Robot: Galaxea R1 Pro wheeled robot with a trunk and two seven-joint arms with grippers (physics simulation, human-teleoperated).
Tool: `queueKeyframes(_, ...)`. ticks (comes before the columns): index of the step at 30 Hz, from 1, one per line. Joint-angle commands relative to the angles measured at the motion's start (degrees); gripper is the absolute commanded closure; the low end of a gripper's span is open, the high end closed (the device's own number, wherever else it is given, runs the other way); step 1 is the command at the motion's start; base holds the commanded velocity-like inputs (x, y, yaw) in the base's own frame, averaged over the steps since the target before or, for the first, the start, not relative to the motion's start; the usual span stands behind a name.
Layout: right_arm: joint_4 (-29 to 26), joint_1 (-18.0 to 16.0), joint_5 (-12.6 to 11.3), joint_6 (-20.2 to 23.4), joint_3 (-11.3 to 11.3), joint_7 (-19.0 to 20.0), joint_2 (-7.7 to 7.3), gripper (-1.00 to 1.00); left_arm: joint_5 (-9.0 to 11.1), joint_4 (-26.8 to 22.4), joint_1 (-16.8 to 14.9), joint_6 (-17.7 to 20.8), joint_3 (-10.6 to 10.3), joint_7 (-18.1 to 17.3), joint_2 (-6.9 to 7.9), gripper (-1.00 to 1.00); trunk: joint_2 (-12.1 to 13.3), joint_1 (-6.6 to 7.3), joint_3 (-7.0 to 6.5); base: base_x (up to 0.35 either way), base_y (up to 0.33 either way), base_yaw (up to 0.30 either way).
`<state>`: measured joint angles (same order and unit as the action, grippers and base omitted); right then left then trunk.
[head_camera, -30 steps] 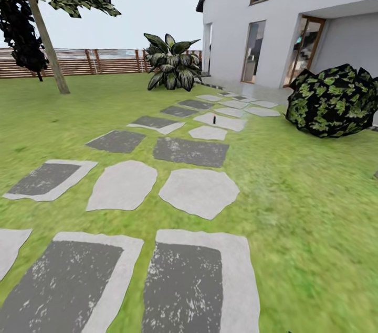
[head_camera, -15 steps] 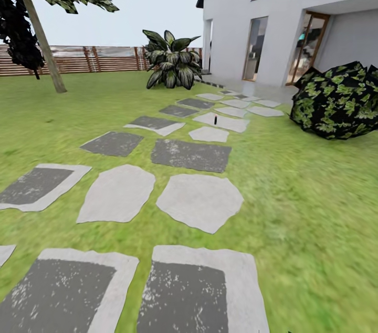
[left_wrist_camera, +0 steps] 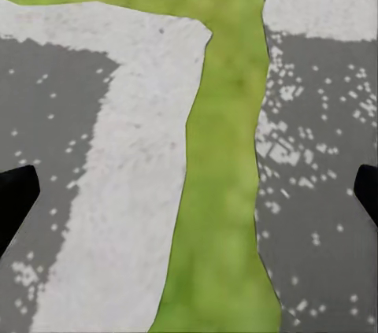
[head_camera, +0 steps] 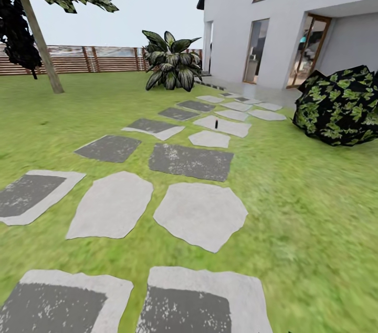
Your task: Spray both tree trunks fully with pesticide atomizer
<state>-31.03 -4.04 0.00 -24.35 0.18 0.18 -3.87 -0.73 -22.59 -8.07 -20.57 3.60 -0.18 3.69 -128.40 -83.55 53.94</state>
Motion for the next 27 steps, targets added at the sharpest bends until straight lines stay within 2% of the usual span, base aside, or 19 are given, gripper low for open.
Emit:
queueKeyframes(1,0.0,0.0,0.0,0.0,0.0,0.0,0.00,-1.00,0.0,0.0,0.0,0.0,0.0,0.0,0.00,-1.00,0.0,0.00,0.00,0.340,0.000,0.000)
queueKeyframes(14,0.0,0.0,0.0,0.0,-0.1,0.0,0.00,-1.00,0.0,0.0,0.0,0.0,0.0,0.0,0.00,-1.00,0.0,0.00,0.00,0.340,0.000,0.000)
queueKeyframes(27,0.7,0.0,0.1,0.0,0.0,-0.3,0.00,-1.00,-0.1,1.0,-0.4,0.0,-0.1,0.0,0.00,-1.00,0.0,0.00,0.00,0.340,-0.098,0.000)
